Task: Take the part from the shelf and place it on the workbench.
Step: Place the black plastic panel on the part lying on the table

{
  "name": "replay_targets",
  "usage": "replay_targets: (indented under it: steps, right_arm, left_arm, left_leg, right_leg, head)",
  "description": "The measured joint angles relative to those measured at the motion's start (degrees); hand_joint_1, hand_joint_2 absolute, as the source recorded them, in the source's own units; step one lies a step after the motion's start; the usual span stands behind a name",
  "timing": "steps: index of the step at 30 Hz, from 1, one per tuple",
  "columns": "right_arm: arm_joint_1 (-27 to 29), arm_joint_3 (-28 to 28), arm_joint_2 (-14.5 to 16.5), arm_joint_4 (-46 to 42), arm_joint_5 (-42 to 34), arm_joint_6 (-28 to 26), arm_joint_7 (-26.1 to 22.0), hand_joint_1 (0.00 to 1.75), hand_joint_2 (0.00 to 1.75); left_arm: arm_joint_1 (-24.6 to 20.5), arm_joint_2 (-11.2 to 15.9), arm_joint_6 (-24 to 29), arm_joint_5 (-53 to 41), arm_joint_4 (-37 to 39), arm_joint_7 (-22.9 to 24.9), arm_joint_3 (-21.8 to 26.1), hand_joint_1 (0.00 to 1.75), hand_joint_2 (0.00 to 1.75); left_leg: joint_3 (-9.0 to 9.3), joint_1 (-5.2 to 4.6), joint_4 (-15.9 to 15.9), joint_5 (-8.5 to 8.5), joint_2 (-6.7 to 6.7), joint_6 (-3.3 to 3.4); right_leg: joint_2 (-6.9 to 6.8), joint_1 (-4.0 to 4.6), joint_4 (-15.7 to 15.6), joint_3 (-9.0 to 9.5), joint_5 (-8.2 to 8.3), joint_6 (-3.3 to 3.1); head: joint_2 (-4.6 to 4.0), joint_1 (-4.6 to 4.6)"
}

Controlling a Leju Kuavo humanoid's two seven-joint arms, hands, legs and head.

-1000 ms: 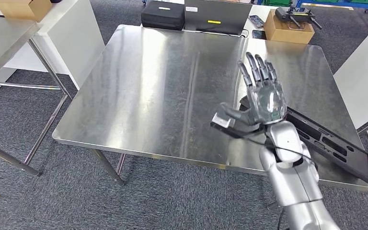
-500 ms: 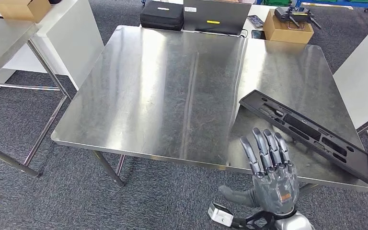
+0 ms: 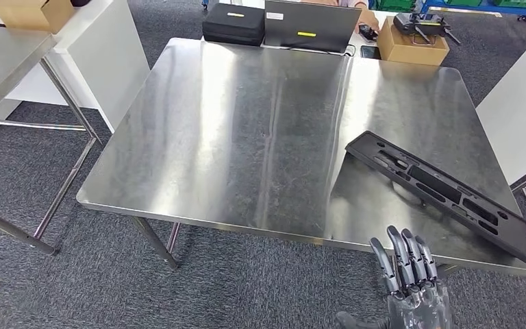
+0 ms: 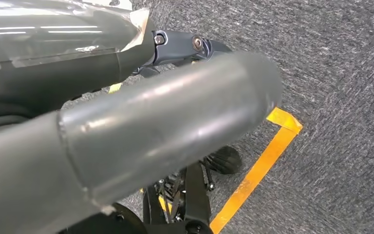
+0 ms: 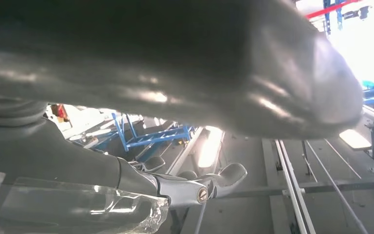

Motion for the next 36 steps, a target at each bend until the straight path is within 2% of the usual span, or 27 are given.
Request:
replay_targets:
  steps: [2,3,4,6,8,9,10,12,13,14,15,18,19,20,22,24,25,27,28,29,30,31,32,33,34,35,36]
  right_arm:
    - [0.2,-0.2,0.0,-0.2,0.0,0.0,-0.1,0.0,0.0]
    - [0.4,-0.2,0.0,-0.4,0.0,0.0,-0.1,0.0,0.0]
    - [0.6,-0.3,0.0,-0.6,0.0,0.0,-0.1,0.0,0.0]
    - [1.7,-0.7,-0.1,-1.5,-0.1,0.0,-0.2,0.0,0.0]
    - [3.4,-1.5,-0.3,-3.1,-0.5,0.0,-0.8,0.0,0.0]
    - [4.3,-1.9,-0.3,-4.0,-0.7,0.0,-1.4,0.0,0.0]
    - [5.3,-2.4,-0.3,-4.9,-1.0,0.0,-2.0,0.0,0.0]
    - [7.2,-3.2,-0.1,-6.2,-1.8,0.0,-3.8,0.0,0.0]
    - [8.1,-3.6,0.2,-6.6,-2.4,0.0,-4.8,0.0,0.0]
    - [9.2,-4.2,0.7,-7.0,-3.4,0.0,-6.2,0.0,0.0]
    - [10.3,-4.8,1.4,-7.2,-4.9,0.0,-8.1,0.0,0.0]
    - [13.2,-7.6,5.2,-6.6,-11.5,0.0,-15.4,0.0,0.0]
    - [13.8,-8.6,6.7,-5.8,-13.3,0.0,-17.0,0.0,0.0]
    - [14.3,-9.6,8.1,-5.0,-14.5,0.0,-17.9,0.0,0.0]
    - [14.6,-11.3,10.3,-2.3,-16.1,0.0,-17.2,0.0,0.0]
    - [13.8,-13.6,12.1,2.9,-17.4,0.0,-15.3,0.0,0.0]
    - [12.5,-15.5,13.1,6.7,-17.8,0.0,-14.9,0.0,0.0]
    - [8.0,-21.8,15.1,17.5,-17.4,0.0,-15.9,0.0,0.0]
    - [5.1,-26.1,16.0,23.9,-16.3,0.0,-16.9,0.0,0.0]
    - [2.3,-30.8,16.6,30.7,-14.9,0.0,-17.5,0.0,0.0]
    - [-0.5,-35.7,17.1,37.7,-13.4,0.0,-17.5,0.0,0.0]
    - [-2.9,-40.1,17.3,44.3,-12.1,0.0,-16.9,0.0,0.0]
    - [-5.1,-44.1,17.5,50.6,-11.0,0.0,-16.0,0.0,0.0]
    - [-7.2,-47.6,17.5,56.8,-10.3,0.0,-14.9,0.0,0.0]
    - [-9.3,-50.5,17.5,62.5,-9.9,0.0,-14.0,0.0,0.0]
    - [-11.1,-52.9,17.4,67.8,-9.8,0.0,-13.3,0.0,0.0]
    - [-12.6,-55.0,17.4,72.6,-9.9,0.0,-12.7,0.0,0.0]
  left_arm:
    - [0.0,-0.1,-0.1,0.0,0.0,0.0,0.0,0.0,0.0]
    - [0.0,-0.2,-0.1,-0.1,0.0,-0.1,0.0,0.0,0.0]
    - [0.0,-0.3,-0.2,-0.3,0.0,-0.2,0.0,0.0,0.0]
    - [0.0,-0.4,-0.3,-0.5,0.0,-1.1,0.0,0.0,0.0]
    - [0.1,-0.5,-0.2,-0.3,0.0,-2.8,0.0,0.0,0.0]
    - [0.2,-0.6,0.0,-0.2,0.0,-3.5,0.0,0.0,0.0]
    - [0.3,-0.7,0.1,-0.1,0.0,-3.9,0.0,0.0,0.0]
    - [0.3,-1.1,0.9,-0.2,0.0,-4.2,0.0,0.0,0.0]
    - [0.3,-1.4,1.5,-0.4,0.0,-4.1,0.0,0.0,0.0]
    - [0.3,-1.7,2.2,-0.6,0.0,-4.1,-0.1,0.0,0.0]
    - [0.3,-2.1,2.7,-0.7,0.0,-4.0,-0.1,0.0,0.0]
    - [0.3,-3.1,4.0,-0.7,0.0,-4.1,0.0,0.0,0.0]
    - [0.3,-3.4,4.2,-0.7,0.0,-4.1,0.0,0.0,0.0]
    - [0.3,-3.7,4.5,-0.7,0.0,-4.1,0.0,0.0,0.0]
    - [0.3,-4.4,4.6,-0.5,0.0,-4.2,0.0,0.0,0.0]
    - [0.2,-4.7,3.6,0.4,0.0,-4.3,0.1,0.0,0.0]
    - [0.2,-4.6,2.8,0.8,0.0,-4.2,0.2,0.0,0.0]
    - [0.1,-4.1,1.4,1.2,0.0,-3.8,0.6,0.0,0.0]
    - [0.1,-3.9,1.0,1.1,0.0,-3.5,0.7,0.0,0.0]
    - [0.1,-3.7,0.7,1.1,0.0,-3.3,0.7,0.0,0.0]
    - [0.0,-3.5,0.4,1.1,0.0,-3.1,0.7,0.0,0.0]
    - [0.0,-3.3,0.3,1.1,0.0,-3.1,0.7,0.0,0.0]
    - [-0.1,-3.2,0.1,1.1,0.0,-3.1,0.8,0.0,0.0]
    - [-0.1,-3.1,0.0,1.0,0.0,-3.1,0.8,0.0,0.0]
    - [-0.1,-3.1,0.0,1.0,0.0,-3.1,0.8,0.0,0.0]
    - [-0.2,-3.0,-0.1,1.0,0.0,-3.1,0.8,0.0,0.0]
    - [-0.2,-2.9,-0.2,1.0,0.0,-3.1,0.8,0.0,0.0]
  left_leg:
    - [0.0,0.06,0.1,0.23,-0.07,-0.41]
    - [-0.02,0.02,0.1,0.38,-0.13,-0.72]
    - [-0.03,-0.08,0.2,0.52,-0.19,-1.03]
    - [-0.07,-0.22,0.2,0.82,-0.29,-1.67]
    - [-0.51,-0.01,0.8,0.1,-0.28,-2.29]
    - [-1.11,0.17,2.3,-1.51,-0.22,-2.61]
    - [-2.05,0.38,5.0,-3.91,-0.16,-2.93]
    - [-4.21,0.7,12.2,-9.06,-0.06,-3.6]
    - [-4.73,0.87,15.1,-10.4,-0.05,-3.89]
    - [-4.37,1.08,16.1,-10.57,-0.03,-4.14]
    - [-2.92,1.3,15.0,-9.68,-0.01,-4.33]
    - [4.64,1.86,3.9,-5.59,-0.08,-4.58]
    - [6.14,1.86,1.2,-5.07,-0.15,-4.5]
    - [6.75,1.74,-0.1,-4.99,-0.21,-4.34]
    - [6.28,1.42,-0.6,-4.62,-0.16,-3.54]
    - [5.46,1.25,-1.0,-3.72,0.11,-2.21]
    - [4.87,1.23,-1.2,-3.19,0.33,-1.54]
    - [3.58,1.0,-1.2,-2.19,0.73,-0.76]
    - [2.89,0.86,-1.2,-1.66,0.9,-0.62]
    - [2.22,0.72,-1.1,-1.12,0.97,-0.56]
    - [1.62,0.58,-1.1,-0.63,0.95,-0.56]
    - [1.12,0.46,-1.0,-0.16,0.83,-0.59]
    - [0.81,0.37,-1.0,0.3,0.72,-0.67]
    - [0.5,0.22,-1.0,0.76,0.64,-0.88]
    - [0.29,0.12,-1.0,1.28,0.67,-1.16]
    - [0.16,0.04,-1.0,1.76,0.75,-1.46]
    - [-0.03,-0.02,-1.1,2.25,0.82,-1.79]
  right_leg:
    - [-0.01,-0.26,-8.3,4.37,3.25,0.81]
    - [0.04,-0.17,-11.5,6.1,4.58,0.72]
    - [0.1,-0.08,-13.5,6.92,5.32,0.38]
    - [0.21,0.26,-14.0,6.63,5.94,-0.63]
    - [0.07,-0.29,-14.3,6.17,6.33,-1.75]
    - [-0.04,-0.54,-14.4,5.97,6.68,-2.39]
    - [-0.19,-0.73,-14.5,5.67,7.05,-2.97]
    - [-0.39,-0.51,-14.4,5.07,7.66,-3.55]
    - [-0.45,-0.47,-14.4,4.76,7.94,-3.58]
    - [-0.48,-0.46,-14.3,4.52,8.19,-3.48]
    - [-0.48,-0.5,-14.3,4.32,8.41,-3.32]
    - [-0.51,-0.5,-14.0,3.9,8.8,-2.74]
    - [-0.51,-0.37,-13.8,3.7,8.99,-2.44]
    - [-0.49,-0.22,-13.7,3.5,9.22,-2.07]
    - [-0.42,0.01,-13.8,3.24,9.77,-1.12]
    - [-0.25,-0.07,-12.5,2.3,8.59,-0.78]
    - [-0.17,-0.12,-10.4,1.34,6.85,-0.99]
    - [-0.09,-0.19,-3.4,-1.24,2.3,-1.45]
    - [-0.08,-0.18,-0.1,-2.06,0.81,-1.37]
    - [-0.07,-0.18,1.8,-2.06,0.3,-1.03]
    - [-0.06,-0.15,1.4,-0.92,0.85,-0.55]
    - [-0.06,-0.11,-1.1,1.35,2.11,-0.13]
    - [-0.05,-0.02,-5.1,4.28,3.38,0.04]
    - [-0.04,0.24,-9.8,7.3,4.21,-0.1]
    - [-0.02,0.54,-13.5,9.46,4.68,-0.43]
    - [0.02,0.82,-15.8,10.46,4.79,-0.84]
    - [0.02,1.08,-16.7,10.6,4.86,-1.18]
  head:
    - [0.0,0.08]
    - [0.0,0.09]
    - [0.0,0.12]
    - [0.0,0.04]
    - [0.0,-0.01]
    - [0.0,-0.1]
    - [0.0,-0.17]
    - [0.0,-0.34]
    - [0.0,-0.35]
    - [0.0,-0.36]
    - [0.0,-0.34]
    - [0.0,-0.36]
    - [0.0,-0.33]
    - [0.0,-0.33]
    - [0.0,-0.26]
    - [0.0,-0.12]
    - [0.0,0.03]
    - [0.0,0.44]
    - [0.0,0.52]
    - [0.0,0.56]
    - [0.0,0.6]
    - [0.0,0.68]
    - [0.0,0.72]
    - [0.0,0.8]
    - [0.0,0.76]
    - [0.0,0.72]
    - [0.0,0.65]
